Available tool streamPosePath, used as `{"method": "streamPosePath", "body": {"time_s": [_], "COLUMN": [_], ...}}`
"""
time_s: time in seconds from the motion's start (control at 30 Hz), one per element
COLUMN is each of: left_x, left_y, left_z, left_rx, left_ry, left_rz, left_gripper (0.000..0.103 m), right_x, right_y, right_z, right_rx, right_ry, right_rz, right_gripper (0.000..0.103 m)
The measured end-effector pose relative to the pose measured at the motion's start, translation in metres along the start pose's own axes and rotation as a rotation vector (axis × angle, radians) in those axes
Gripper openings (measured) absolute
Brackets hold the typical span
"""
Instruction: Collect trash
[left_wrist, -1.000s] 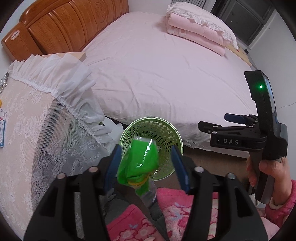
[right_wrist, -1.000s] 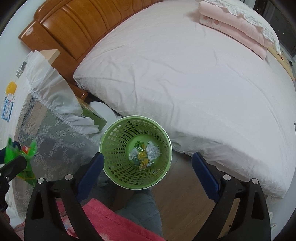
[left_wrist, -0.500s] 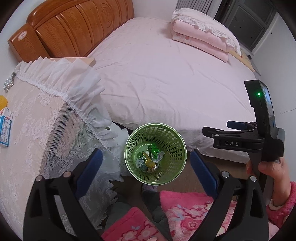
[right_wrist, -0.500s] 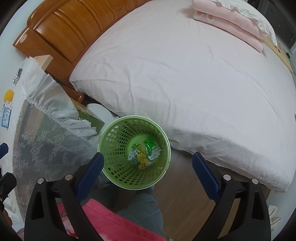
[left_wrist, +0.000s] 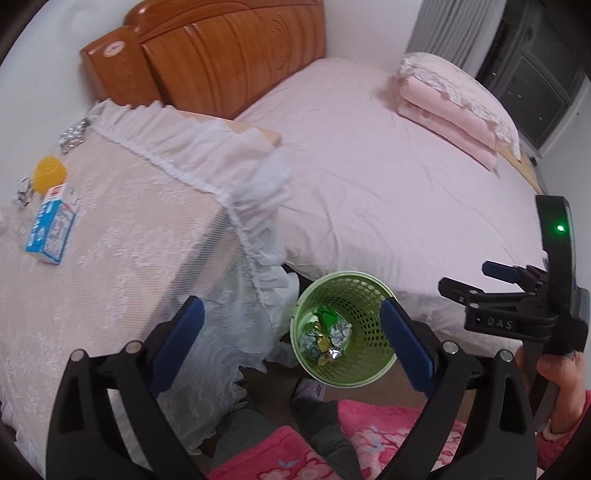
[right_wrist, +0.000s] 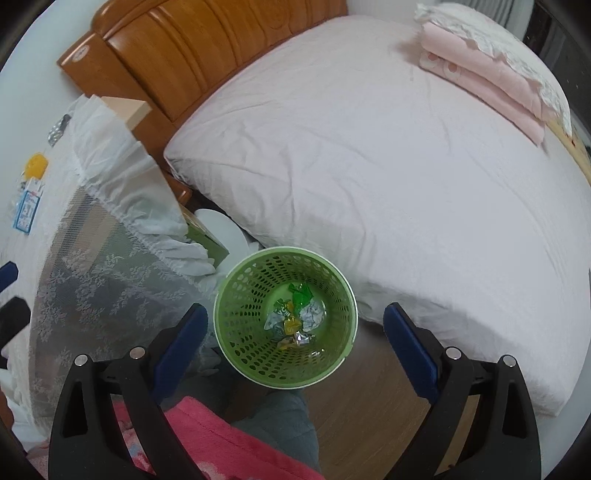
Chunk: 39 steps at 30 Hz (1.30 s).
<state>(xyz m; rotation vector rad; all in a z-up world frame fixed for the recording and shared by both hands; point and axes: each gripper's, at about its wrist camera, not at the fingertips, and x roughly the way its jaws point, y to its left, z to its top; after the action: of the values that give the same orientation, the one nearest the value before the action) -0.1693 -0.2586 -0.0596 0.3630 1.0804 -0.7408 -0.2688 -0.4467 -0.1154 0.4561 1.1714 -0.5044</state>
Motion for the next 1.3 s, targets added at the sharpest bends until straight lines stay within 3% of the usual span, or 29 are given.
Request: {"method": "streamPosePath", "body": {"time_s": [0.2,0.37,0.57,0.73,1.03,1.13,1.2,1.3], "left_x": [-0.03,-0.041,-0.028,0.005,0.081,0.097,0.097,0.094], "left_y": [0.087,0.151,0.207,0.246,0.297,0.301,0.305,0.309], "left_z": [0.006,0.001,0.009,0.032,0.065,0.067,0.067,0.065], "left_rx": [-0.156,-0.222,-0.18,-0.135,-0.15,-0.156,-0.187,-0.221], "left_ry": [-0.084,-0.113,-0.088,-0.044,0.077,0.121,0.109,0.096], "left_rz": [0.14,0.245,0.289,0.251,0.186,0.194,0.17,0.159], "left_gripper": [0.092,0.092,0.094,0.094,0.094,0.08,0.071,0.07], "right_x": [-0.033,-0.044,-0.044,-0.035,-0.006,0.0,0.002,0.006], "right_y": [0.067,0.123,0.19,0.237,0.285,0.292,0.296,0.303], "right_z": [0.038,0.064,0.088,0.102,0.12,0.121,0.12,0.118], "right_rx": [-0.133,-0.207,-0.284,-0.326,-0.331,-0.333,-0.342,-0.352], "right_ry": [-0.125,-0.166,-0.183,-0.167,-0.113,-0.1,-0.094,-0.087], "right_rz": [0.097,0.169,0.222,0.217,0.204,0.203,0.202,0.197], "right_gripper": [0.101,0.101,0.101,0.101,0.101,0.101,0.101,0.101]}}
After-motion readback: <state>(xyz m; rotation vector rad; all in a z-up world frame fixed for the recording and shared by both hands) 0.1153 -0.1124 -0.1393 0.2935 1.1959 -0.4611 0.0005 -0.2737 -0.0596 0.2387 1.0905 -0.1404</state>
